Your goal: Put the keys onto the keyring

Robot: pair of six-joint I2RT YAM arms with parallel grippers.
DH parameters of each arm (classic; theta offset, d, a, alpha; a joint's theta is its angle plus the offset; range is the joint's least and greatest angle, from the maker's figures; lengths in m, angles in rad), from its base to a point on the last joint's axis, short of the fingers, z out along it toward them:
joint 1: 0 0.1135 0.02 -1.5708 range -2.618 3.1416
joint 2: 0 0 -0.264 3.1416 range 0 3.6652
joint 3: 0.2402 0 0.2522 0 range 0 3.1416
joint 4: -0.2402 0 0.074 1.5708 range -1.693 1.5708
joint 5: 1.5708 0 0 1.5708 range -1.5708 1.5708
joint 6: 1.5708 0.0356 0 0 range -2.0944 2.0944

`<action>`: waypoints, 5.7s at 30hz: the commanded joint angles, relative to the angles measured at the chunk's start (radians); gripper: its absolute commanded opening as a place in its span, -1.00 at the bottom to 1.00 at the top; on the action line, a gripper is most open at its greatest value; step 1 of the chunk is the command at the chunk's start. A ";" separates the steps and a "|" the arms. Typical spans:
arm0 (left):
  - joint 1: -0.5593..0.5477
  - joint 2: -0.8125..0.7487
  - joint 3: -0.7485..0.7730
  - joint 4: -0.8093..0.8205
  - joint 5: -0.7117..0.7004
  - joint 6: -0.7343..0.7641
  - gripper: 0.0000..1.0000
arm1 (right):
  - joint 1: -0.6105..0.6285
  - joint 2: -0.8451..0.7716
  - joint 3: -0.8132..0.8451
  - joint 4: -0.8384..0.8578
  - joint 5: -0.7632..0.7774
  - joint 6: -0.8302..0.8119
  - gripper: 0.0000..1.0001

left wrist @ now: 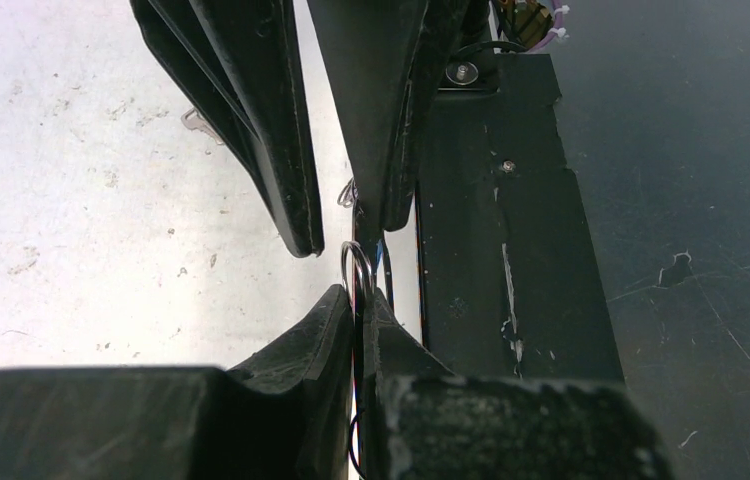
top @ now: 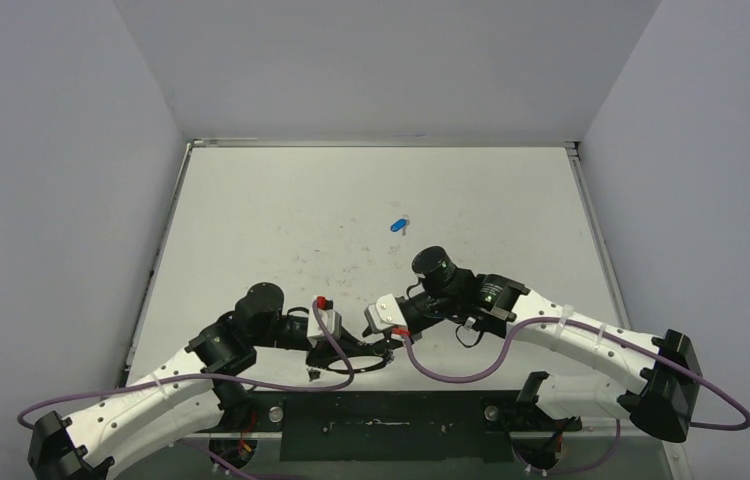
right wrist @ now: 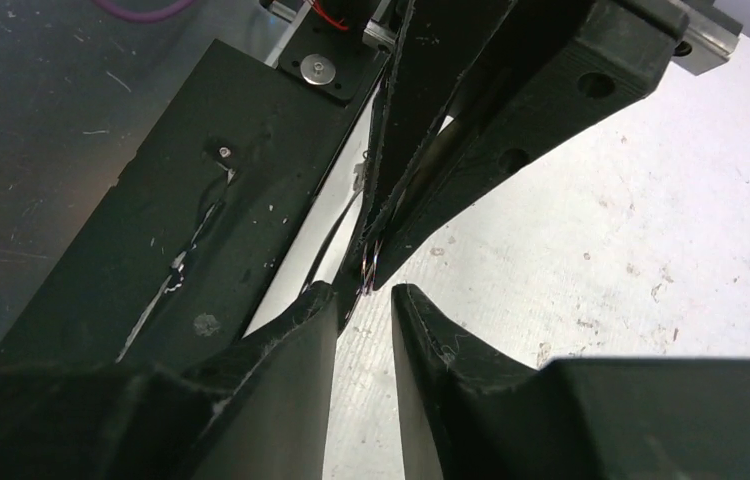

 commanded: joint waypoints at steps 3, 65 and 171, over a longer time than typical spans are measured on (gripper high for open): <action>0.001 0.006 0.055 0.046 0.021 -0.012 -1.00 | 0.030 0.007 0.025 0.085 0.007 0.035 -0.47; 0.001 -0.026 0.036 0.016 0.003 -0.003 -1.00 | 0.104 0.013 -0.005 0.176 0.179 0.144 -1.00; 0.000 -0.354 -0.301 0.342 -0.287 -0.196 -0.15 | -0.018 0.093 -0.399 1.250 0.099 0.860 -1.00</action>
